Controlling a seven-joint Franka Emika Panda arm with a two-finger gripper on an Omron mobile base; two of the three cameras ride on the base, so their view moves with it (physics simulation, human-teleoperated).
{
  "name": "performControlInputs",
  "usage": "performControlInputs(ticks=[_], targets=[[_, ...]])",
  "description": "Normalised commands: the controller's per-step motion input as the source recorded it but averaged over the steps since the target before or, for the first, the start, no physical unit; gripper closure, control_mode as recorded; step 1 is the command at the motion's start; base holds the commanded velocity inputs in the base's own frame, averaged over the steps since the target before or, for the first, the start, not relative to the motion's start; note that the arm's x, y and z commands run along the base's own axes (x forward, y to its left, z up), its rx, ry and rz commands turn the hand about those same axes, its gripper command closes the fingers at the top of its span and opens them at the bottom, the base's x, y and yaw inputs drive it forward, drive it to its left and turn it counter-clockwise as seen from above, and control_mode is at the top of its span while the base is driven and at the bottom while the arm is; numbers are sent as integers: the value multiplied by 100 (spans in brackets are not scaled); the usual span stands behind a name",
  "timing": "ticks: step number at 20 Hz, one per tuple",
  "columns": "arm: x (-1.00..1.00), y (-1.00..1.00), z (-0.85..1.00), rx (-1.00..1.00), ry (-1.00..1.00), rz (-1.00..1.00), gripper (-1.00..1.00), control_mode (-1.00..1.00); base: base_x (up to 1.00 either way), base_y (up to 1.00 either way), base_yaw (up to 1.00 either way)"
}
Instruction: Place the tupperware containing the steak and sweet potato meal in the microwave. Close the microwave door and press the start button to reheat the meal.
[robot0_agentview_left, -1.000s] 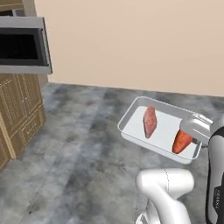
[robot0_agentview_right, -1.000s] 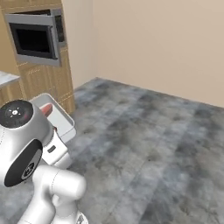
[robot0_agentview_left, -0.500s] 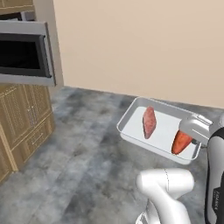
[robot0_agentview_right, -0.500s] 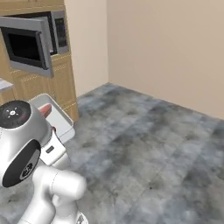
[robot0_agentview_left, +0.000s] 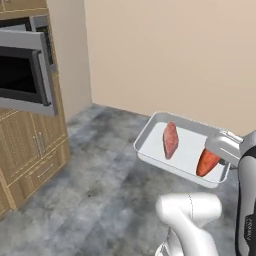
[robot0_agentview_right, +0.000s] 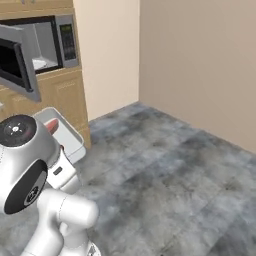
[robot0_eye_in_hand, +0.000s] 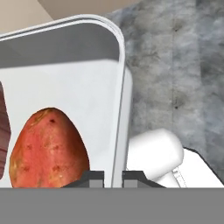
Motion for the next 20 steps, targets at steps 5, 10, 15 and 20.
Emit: performControlInputs(ticks=[5,10,15,20], targets=[[0,0,0,0,0,0,100,100,100,-21,21],[0,0,0,0,0,0,100,100,100,-6,20],[0,0,0,0,0,0,100,100,85,0,34],[0,0,0,0,0,0,100,100,77,0,46]])
